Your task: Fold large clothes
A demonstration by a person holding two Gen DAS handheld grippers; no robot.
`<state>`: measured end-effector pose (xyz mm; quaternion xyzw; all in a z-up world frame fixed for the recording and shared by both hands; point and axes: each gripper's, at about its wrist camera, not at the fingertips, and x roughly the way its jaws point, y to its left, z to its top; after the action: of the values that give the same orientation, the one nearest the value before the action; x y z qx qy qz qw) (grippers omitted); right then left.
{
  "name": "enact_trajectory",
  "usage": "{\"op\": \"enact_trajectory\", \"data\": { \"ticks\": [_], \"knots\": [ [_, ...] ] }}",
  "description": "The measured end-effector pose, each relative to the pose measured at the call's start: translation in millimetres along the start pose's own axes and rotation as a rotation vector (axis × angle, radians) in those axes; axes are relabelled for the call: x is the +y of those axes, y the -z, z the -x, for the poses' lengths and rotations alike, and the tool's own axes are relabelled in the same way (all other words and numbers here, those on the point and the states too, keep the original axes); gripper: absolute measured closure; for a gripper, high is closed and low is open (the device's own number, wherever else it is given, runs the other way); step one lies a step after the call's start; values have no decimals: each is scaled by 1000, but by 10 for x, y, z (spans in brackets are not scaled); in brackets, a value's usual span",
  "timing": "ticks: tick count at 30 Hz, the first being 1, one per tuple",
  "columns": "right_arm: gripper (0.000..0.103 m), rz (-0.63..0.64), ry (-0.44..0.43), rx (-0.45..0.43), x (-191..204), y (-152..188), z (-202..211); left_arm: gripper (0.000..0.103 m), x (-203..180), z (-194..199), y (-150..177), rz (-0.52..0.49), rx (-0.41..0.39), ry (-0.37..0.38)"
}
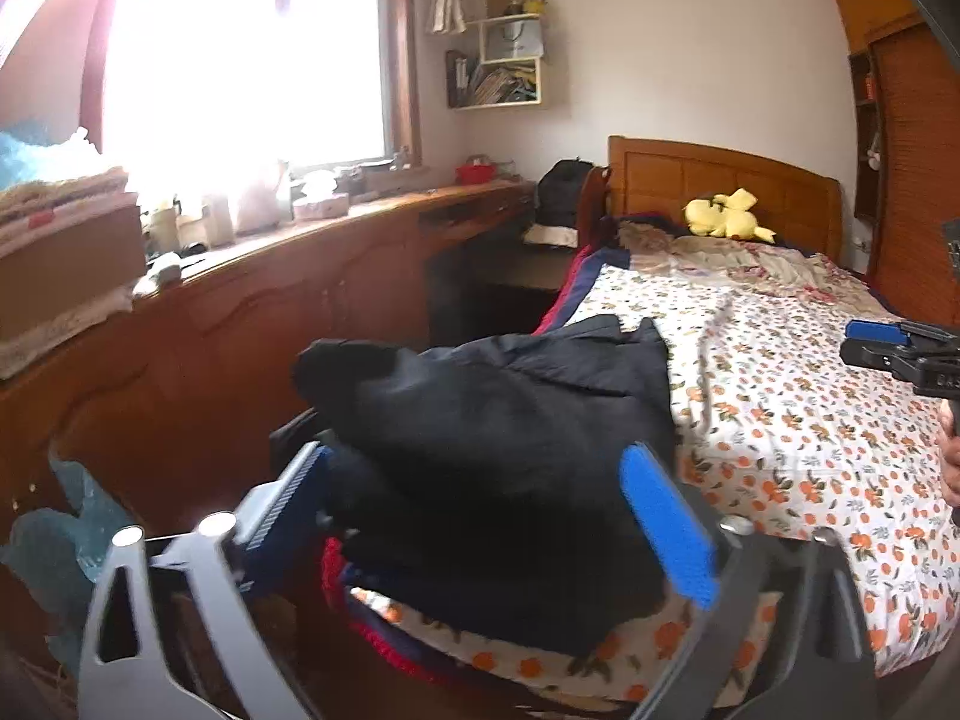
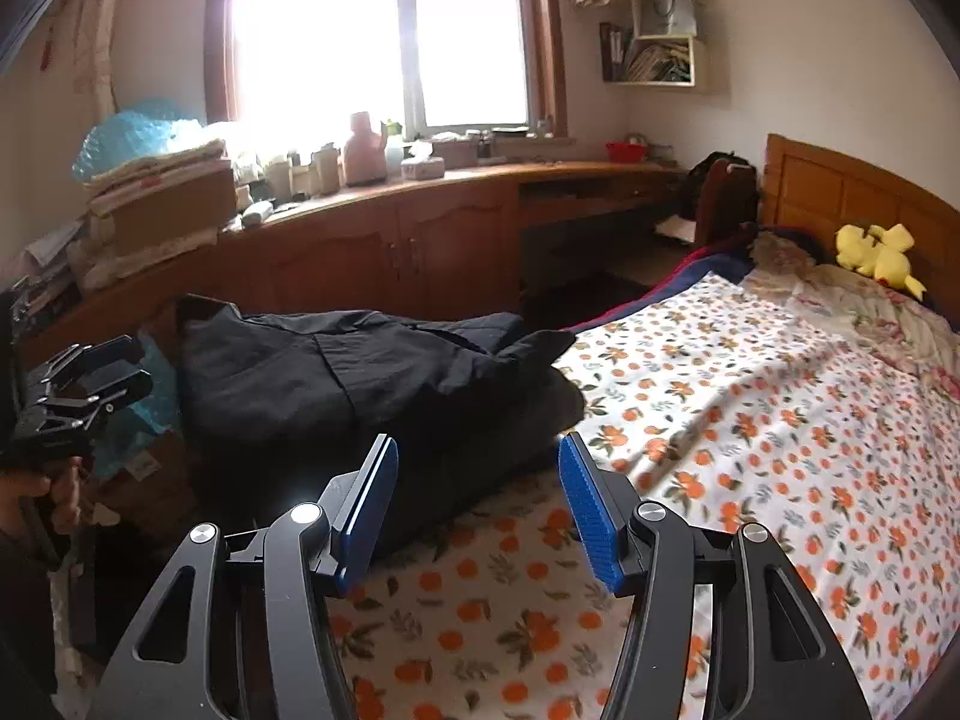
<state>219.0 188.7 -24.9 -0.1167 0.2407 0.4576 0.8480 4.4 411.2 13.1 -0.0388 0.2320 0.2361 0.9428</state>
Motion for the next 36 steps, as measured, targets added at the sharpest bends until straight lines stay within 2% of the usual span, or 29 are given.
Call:
{"op": "enact_trajectory", "data": {
  "ticks": [5,6,8,11,18,23,26,36],
  "knots": [
    [48,9,48,-42,-112,169,454,2,-356,49,-9,5,4,50],
    [46,9,62,-50,-143,225,566,2,-449,59,-5,6,7,65],
    [36,7,87,-61,-204,330,740,2,-634,78,-6,3,9,88],
    [31,1,125,-73,-308,504,975,2,-959,150,29,-23,-13,114],
    [30,-58,208,-98,-605,994,1574,2,-1684,286,233,-43,-26,231],
    [14,-81,288,-106,-738,1331,1919,2,-2175,382,382,-64,-17,307],
    [9,-89,341,-122,-760,1545,2129,2,-2463,460,472,-86,-18,328],
    [7,-239,479,-228,-791,2094,2893,2,-3211,831,640,-129,-33,398]
  ]
}}
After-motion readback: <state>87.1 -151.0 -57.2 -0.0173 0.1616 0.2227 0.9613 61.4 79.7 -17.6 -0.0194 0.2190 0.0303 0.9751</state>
